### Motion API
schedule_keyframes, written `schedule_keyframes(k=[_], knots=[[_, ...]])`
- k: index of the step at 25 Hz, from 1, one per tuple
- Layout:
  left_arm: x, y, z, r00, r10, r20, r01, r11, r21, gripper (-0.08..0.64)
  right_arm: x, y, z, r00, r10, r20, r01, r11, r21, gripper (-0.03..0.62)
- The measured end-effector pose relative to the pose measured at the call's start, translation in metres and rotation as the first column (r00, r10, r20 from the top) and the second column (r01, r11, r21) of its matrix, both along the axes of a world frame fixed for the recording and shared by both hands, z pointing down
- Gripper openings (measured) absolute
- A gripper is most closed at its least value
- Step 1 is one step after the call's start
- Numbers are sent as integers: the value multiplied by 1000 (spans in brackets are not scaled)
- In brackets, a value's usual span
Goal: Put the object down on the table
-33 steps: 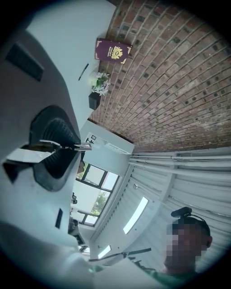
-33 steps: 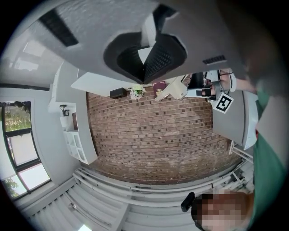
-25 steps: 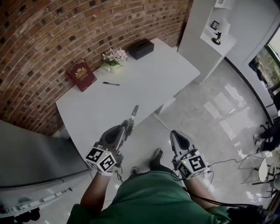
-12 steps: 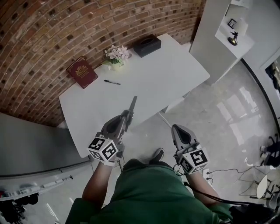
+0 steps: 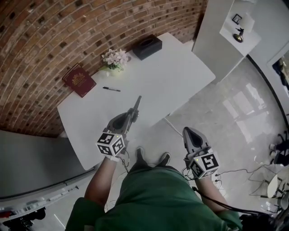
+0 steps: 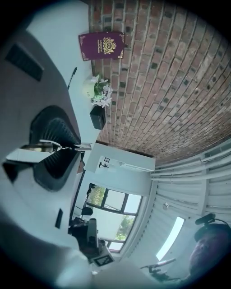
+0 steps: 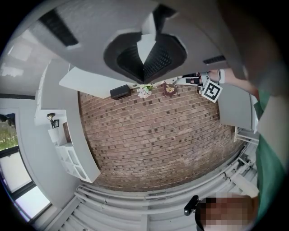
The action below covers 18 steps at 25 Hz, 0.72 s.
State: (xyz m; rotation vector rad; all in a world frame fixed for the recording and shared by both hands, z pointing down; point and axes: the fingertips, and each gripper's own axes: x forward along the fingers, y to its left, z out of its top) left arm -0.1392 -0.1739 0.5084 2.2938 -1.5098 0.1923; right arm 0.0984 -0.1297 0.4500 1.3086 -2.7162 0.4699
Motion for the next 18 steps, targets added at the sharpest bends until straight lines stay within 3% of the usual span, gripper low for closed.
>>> schedule_keyframes(k=[9, 18], knots=[[-5, -54, 80, 978, 159, 136, -143, 982, -124, 26, -1, -13, -1, 981, 195, 0, -195, 979, -58, 2], [10, -77, 134, 900, 324, 293, -285, 944, -169, 27, 7, -7, 15, 949, 306, -71, -311, 946, -86, 2]])
